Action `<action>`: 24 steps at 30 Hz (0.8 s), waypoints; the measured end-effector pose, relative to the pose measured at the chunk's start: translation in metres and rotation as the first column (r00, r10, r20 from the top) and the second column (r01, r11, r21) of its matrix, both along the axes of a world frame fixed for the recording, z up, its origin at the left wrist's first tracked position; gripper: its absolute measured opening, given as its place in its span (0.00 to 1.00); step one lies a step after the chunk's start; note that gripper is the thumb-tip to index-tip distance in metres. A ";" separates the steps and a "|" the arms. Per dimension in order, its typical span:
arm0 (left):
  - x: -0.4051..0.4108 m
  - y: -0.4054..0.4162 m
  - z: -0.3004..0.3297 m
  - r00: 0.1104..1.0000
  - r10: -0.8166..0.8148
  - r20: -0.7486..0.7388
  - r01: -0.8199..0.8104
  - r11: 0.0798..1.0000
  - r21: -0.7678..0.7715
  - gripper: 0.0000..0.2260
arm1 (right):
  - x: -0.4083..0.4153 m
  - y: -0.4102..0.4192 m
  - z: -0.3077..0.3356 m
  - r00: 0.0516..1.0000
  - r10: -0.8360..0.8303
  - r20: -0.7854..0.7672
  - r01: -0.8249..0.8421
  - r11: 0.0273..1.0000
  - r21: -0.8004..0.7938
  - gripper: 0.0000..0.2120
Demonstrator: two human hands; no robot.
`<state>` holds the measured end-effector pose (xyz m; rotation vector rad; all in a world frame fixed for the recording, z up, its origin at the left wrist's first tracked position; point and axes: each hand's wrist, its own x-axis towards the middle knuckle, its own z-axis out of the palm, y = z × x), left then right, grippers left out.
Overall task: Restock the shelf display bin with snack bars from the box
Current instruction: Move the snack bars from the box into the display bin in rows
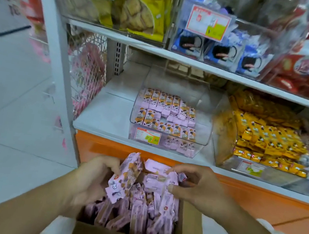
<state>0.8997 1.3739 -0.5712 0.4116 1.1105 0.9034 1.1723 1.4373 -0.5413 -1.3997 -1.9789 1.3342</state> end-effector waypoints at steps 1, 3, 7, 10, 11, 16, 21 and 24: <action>0.003 -0.001 0.021 0.998 -0.018 -0.055 0.019 1.000 0.009 0.29 | -0.001 -0.006 0.017 0.995 -0.035 -0.089 0.034 0.999 -0.012 0.12; 0.006 -0.013 0.063 0.978 -0.136 -0.156 0.158 0.978 0.137 0.08 | -0.005 -0.014 0.045 0.970 -0.068 -0.234 0.058 0.997 -0.048 0.13; 0.009 -0.018 0.095 0.990 -0.003 -0.144 0.040 0.965 0.258 0.09 | -0.023 -0.022 0.078 0.907 -0.071 -0.416 0.056 0.997 -0.048 0.17; 0.011 -0.022 0.108 0.991 0.131 -0.008 -0.125 0.960 0.249 0.19 | -0.039 -0.027 0.085 0.891 -0.057 -0.451 0.045 0.998 -0.036 0.16; 0.011 -0.024 0.112 0.987 0.162 0.000 -0.156 0.952 0.265 0.19 | -0.044 -0.028 0.083 0.887 -0.048 -0.459 0.034 0.999 -0.039 0.15; 0.013 -0.009 0.120 0.963 0.266 -0.045 -0.243 0.928 0.284 0.08 | -0.062 -0.026 0.071 0.933 0.040 -0.357 -0.049 0.999 -0.015 0.25; 0.008 0.003 0.113 0.960 0.265 -0.084 -0.232 0.929 0.287 0.14 | -0.068 -0.021 0.070 0.977 0.120 -0.177 -0.098 0.987 0.126 0.30; 0.004 0.007 0.109 0.960 0.261 -0.099 -0.222 0.928 0.298 0.14 | -0.068 -0.019 0.074 0.976 0.160 -0.148 -0.145 0.984 0.107 0.32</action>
